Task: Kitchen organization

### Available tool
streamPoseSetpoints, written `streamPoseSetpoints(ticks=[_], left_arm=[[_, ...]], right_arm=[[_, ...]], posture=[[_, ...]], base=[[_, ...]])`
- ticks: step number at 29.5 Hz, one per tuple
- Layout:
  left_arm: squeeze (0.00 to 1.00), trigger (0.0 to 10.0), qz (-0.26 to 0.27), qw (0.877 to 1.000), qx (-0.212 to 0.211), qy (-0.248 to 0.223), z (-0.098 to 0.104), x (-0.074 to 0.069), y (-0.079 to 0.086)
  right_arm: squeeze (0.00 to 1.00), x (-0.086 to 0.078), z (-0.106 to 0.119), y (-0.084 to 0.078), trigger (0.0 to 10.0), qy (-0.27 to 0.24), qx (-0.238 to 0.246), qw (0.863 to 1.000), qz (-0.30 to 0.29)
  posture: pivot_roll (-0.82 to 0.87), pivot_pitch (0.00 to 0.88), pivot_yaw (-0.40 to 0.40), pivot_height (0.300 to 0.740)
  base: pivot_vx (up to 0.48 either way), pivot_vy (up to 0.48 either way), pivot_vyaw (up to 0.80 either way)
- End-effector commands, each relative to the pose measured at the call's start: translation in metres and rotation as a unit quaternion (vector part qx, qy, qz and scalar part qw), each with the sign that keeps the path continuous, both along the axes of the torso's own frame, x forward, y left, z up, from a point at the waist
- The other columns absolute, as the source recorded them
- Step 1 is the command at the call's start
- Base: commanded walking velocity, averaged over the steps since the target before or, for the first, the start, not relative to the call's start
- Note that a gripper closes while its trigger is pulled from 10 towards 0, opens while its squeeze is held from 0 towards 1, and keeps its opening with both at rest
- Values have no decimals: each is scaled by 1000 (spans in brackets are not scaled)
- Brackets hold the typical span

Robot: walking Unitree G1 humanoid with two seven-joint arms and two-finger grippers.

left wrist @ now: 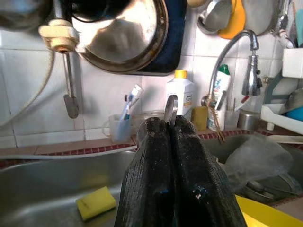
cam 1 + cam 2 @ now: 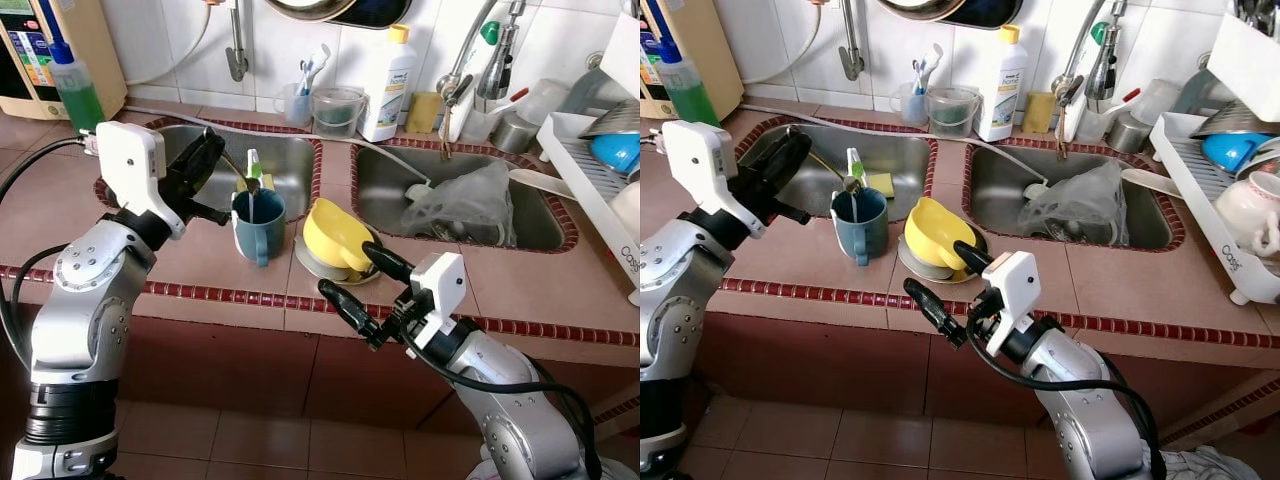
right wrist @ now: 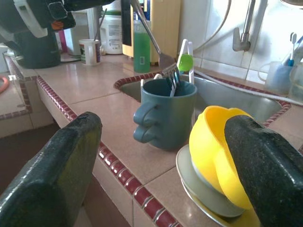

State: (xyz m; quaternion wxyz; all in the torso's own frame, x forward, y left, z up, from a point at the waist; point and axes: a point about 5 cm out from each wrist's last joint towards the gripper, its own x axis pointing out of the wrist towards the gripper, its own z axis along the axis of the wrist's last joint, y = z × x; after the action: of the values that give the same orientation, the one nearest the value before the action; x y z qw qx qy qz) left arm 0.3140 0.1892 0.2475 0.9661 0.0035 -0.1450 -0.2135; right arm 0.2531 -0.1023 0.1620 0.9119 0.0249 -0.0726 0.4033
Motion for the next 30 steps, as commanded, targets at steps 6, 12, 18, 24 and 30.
streamPoseSetpoints(ticks=[6, 12, 18, 24, 30], left_arm=[[0, 10000, 25, 999, -27, -28, 21, 2, 22], [0, 10000, 35, 998, -37, -30, 25, 1, 32], [0, 10000, 35, 998, -48, -34, 28, 1, 34], [0, 10000, 32, 997, -56, -40, 32, 2, 34], [0, 10000, 32, 996, -77, -41, 33, 4, 34]], right_arm=[[0, 3, 6, -4, 10000, -11, 7, 1000, -11], [0, 4, 6, -5, 10000, -10, 8, 1000, -13], [0, 5, 7, -5, 10000, -11, 7, 1000, -12], [0, 6, 7, -5, 10000, -13, 8, 1000, -12], [0, 7, 8, -5, 10000, -16, 9, 1000, -15]], posture=[[102, 0, -38, 740], [104, 0, -42, 740], [105, 0, -43, 740], [103, 0, -40, 740], [101, 0, -39, 740]], base=[[0, 0, 0], [0, 0, 0], [0, 0, 0], [0, 0, 0], [0, 0, 0]])
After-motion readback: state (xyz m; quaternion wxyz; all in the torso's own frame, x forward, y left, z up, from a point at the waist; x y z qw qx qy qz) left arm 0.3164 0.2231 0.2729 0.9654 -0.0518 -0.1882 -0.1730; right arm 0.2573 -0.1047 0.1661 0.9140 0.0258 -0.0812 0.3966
